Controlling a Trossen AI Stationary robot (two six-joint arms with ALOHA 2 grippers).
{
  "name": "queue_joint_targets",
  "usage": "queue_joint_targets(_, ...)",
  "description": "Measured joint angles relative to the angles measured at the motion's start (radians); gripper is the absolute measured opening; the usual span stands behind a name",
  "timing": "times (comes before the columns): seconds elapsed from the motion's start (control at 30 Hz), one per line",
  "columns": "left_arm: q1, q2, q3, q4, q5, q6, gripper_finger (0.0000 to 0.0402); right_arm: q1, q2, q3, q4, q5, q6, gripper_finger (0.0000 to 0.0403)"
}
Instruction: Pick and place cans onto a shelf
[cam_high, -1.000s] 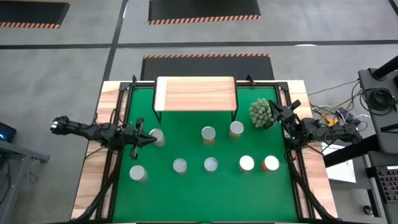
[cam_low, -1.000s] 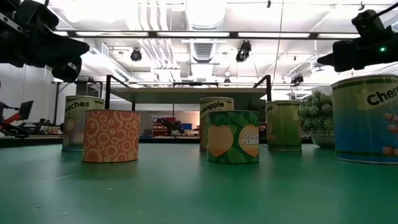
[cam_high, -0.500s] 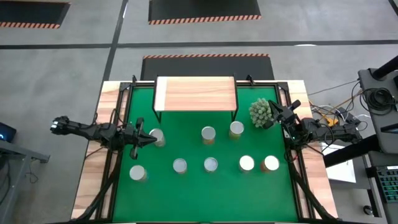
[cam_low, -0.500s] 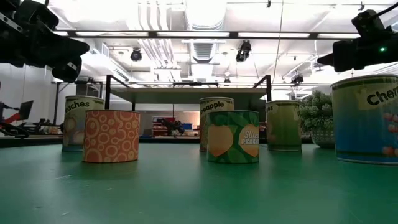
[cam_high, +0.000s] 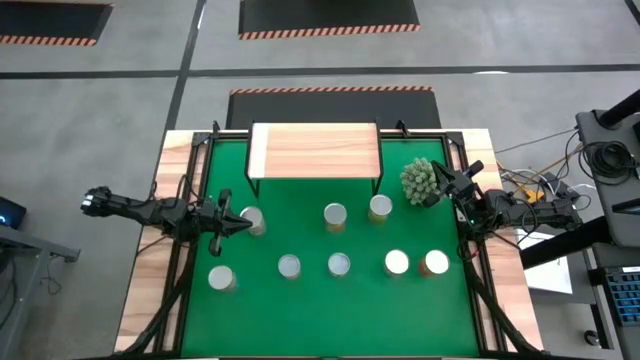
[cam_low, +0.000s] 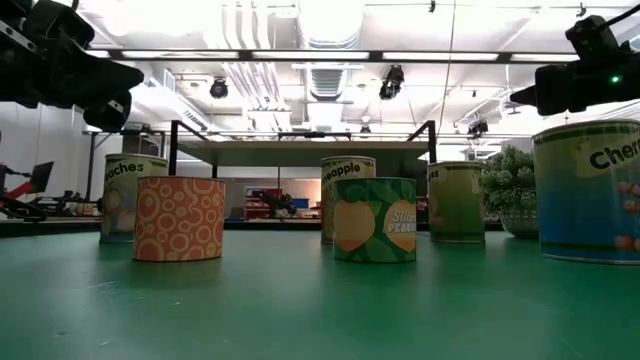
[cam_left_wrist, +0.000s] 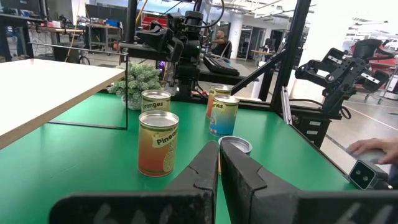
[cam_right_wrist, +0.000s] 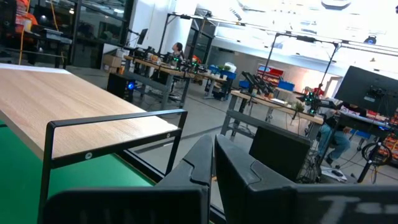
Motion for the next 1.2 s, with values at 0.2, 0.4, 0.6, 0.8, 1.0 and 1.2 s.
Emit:
queue_joint_targets(0.2, 0.000, 0.000, 0.000, 0.000, 0.000, 0.000, 0.0000, 0.000, 0.000, 0.000, 0.000, 0.000, 0.000, 0.0009)
queue_joint_targets(0.4, 0.000, 0.000, 0.000, 0.000, 0.000, 0.000, 0.0000, 0.000, 0.000, 0.000, 0.000, 0.000, 0.000, 0.0009)
queue_joint_targets(0.6, 0.000, 0.001, -0.001, 0.059, -0.037, 0.030, 0.0000, 0.000, 0.000, 0.000, 0.005, 0.000, -0.081, 0.0009)
queue_joint_targets(0.8, 0.000, 0.000, 0.001, 0.350, -0.060, -0.075, 0.0000, 0.000, 0.000, 0.000, 0.001, 0.001, -0.121, 0.0009)
queue_joint_targets(1.0, 0.000, 0.000, 0.001, 0.480, -0.061, -0.126, 0.0000, 0.000, 0.000, 0.000, 0.000, 0.000, -0.116, 0.0009)
queue_joint_targets(1.2, 0.000, 0.000, 0.001, 0.542, -0.071, -0.112, 0.0000, 0.000, 0.000, 0.000, 0.009, -0.119, 0.336, 0.0009)
